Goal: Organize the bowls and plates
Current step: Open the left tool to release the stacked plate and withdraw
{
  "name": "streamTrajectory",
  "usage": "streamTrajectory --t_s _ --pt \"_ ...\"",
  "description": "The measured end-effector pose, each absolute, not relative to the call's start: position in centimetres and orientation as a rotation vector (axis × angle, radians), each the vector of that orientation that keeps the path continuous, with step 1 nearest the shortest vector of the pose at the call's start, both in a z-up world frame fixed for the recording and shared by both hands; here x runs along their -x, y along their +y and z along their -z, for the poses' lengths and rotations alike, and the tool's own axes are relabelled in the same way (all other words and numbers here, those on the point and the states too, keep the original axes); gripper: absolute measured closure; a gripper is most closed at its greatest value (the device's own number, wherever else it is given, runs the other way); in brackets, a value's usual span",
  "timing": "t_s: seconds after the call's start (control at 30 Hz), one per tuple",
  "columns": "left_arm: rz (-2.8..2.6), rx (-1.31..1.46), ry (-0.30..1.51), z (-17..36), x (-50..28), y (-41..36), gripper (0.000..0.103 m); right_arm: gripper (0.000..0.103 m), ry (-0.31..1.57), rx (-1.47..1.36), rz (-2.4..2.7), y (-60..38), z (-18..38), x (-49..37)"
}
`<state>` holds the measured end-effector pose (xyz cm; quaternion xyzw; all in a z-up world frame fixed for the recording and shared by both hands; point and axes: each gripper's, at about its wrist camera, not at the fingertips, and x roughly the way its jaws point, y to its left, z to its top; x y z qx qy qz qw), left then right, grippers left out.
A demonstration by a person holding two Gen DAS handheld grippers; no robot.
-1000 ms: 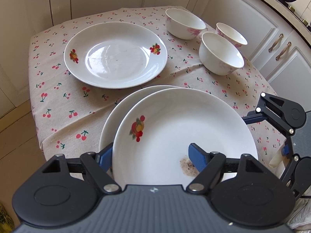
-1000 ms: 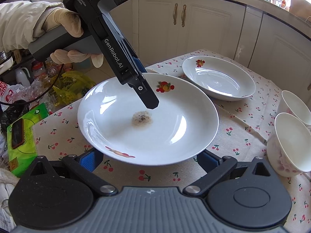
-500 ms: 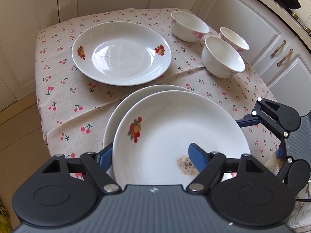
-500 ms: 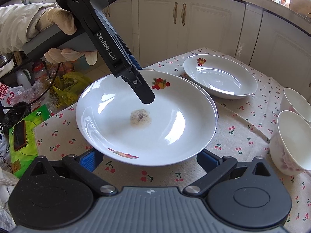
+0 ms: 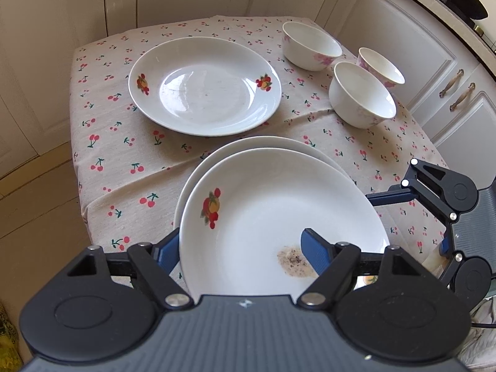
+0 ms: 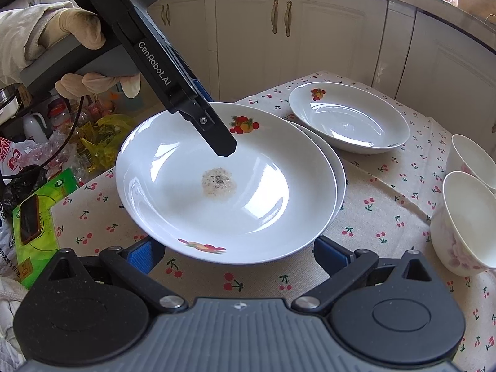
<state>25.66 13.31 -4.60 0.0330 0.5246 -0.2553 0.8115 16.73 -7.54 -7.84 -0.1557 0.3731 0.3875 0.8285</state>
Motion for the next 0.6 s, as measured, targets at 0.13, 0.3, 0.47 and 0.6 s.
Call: streamTrajectory --t_s 0.13,0.3,0.47,0.6 --pt "0.529 -0.071 1.124 4.5 -25.6 13.4 0.023 0.0 0.781 0.343 -0.82 -7.5 7.7 -16.5" --pt "0.509 -0.086 1.125 4.5 -25.3 13.4 0.023 0.0 0.772 0.332 -0.829 -7.7 7.5 -16.1" --pt "0.495 -0.095 1.121 4.7 -25.2 13.6 0.022 0.0 0.745 0.326 -0.815 -8.0 6.7 -15.6" --pt "0.483 -0.111 1.09 4.7 -24.6 13.4 0.021 0.0 0.729 0.327 -0.788 -8.4 6.1 -15.1"
